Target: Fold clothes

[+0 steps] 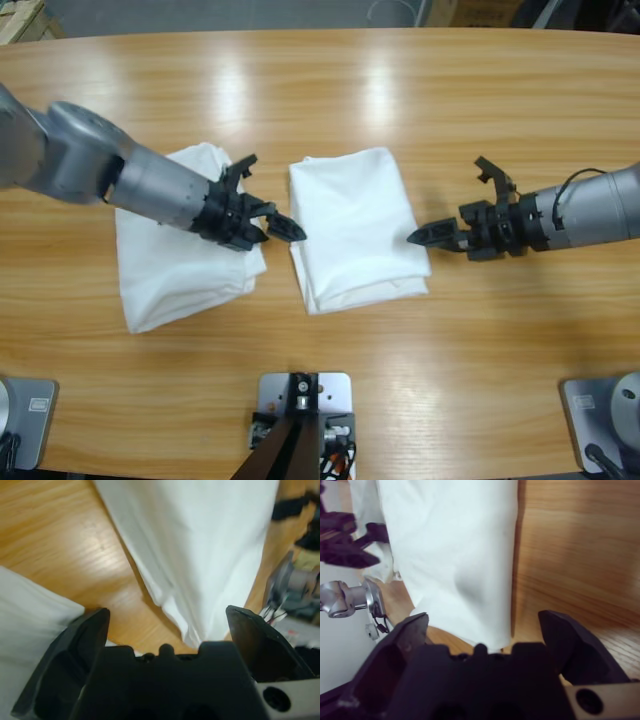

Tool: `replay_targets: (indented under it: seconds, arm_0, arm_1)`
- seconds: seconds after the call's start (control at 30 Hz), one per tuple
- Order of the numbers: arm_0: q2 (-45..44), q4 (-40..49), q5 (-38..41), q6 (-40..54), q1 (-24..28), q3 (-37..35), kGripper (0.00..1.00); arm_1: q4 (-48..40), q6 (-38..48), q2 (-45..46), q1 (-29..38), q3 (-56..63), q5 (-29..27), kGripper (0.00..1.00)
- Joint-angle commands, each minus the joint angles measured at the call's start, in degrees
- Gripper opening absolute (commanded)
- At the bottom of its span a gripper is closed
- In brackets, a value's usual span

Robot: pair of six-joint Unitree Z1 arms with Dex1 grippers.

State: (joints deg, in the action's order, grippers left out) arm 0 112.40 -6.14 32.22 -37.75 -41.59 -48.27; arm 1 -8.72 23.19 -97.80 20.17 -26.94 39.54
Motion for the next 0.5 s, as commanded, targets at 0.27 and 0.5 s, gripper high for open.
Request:
replay_targets:
  seconds: [0.27,0.5]
  arm_0:
    - [6.4,-7.8,2.8,-2.9,0.6,3.5,0.925]
    - [1.8,-5.9,5.0,1.4,0.0,13.0,0.927]
  arm_1:
    - [-2.3,-0.4,-2.1,-0.9,1.0,0.8,0.904]
    - [-2.5,-0.8,-2.0,-1.7,1.0,0.8,0.904]
